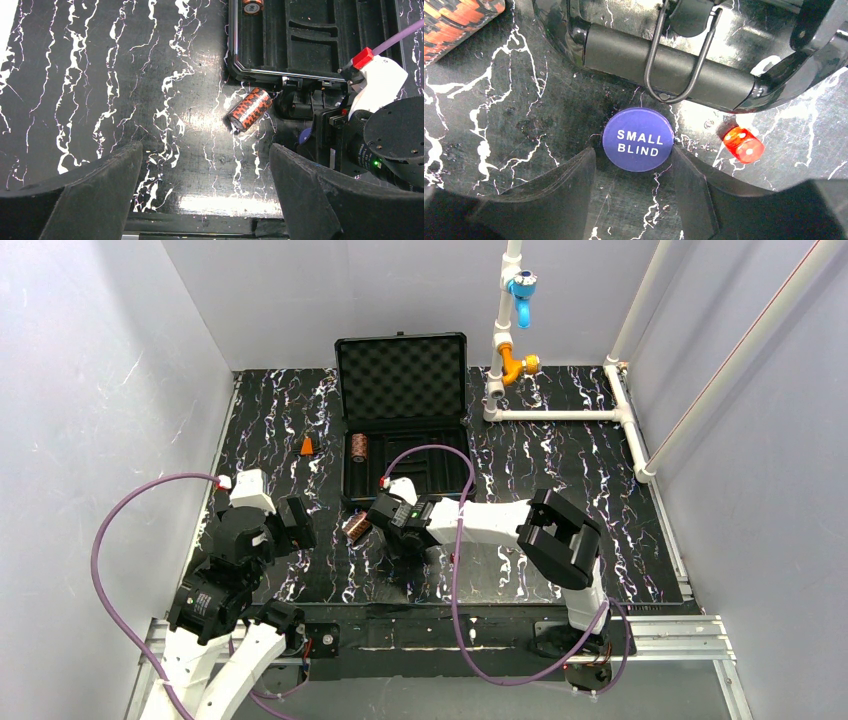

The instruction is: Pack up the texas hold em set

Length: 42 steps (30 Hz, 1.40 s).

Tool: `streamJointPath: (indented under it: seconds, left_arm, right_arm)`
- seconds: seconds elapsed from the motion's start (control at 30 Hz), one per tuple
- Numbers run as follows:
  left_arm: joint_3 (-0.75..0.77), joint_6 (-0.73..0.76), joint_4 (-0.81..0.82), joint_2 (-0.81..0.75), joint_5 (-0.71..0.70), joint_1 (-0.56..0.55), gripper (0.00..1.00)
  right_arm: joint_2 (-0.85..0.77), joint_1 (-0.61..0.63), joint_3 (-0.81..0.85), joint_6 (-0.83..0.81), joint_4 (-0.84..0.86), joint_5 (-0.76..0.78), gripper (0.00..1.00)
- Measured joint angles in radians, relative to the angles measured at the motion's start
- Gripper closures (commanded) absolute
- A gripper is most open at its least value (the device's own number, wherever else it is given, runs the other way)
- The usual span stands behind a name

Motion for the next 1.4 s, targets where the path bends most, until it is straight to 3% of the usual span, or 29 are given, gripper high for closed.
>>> streamJointPath:
  seconds: [0.17, 0.53, 0.83, 1.4]
  left_arm:
    - [0.0, 0.0, 0.0, 0.0, -0.001, 0.0, 0.02]
    - [0.0, 0.0, 0.0, -0.002, -0.001, 0.0, 0.02]
    - [0.0, -0.002, 0.0, -0.002, -0.002, 0.0, 0.02]
    - [0.0, -0.003, 0.0, -0.002, -0.008, 0.0, 0.02]
  right_arm:
    - [0.0, 0.002, -0.002, -0.001, 0.004, 0.0, 0.44]
    - [0.003, 0.014, 0.005, -0.01, 0.01, 0.019, 0.5]
    - [0.003, 0.014, 0.013, -0.026, -0.01, 0.023, 0.23]
    - [0.018, 0.003, 0.026, -0.04, 0.024, 0.003, 0.26]
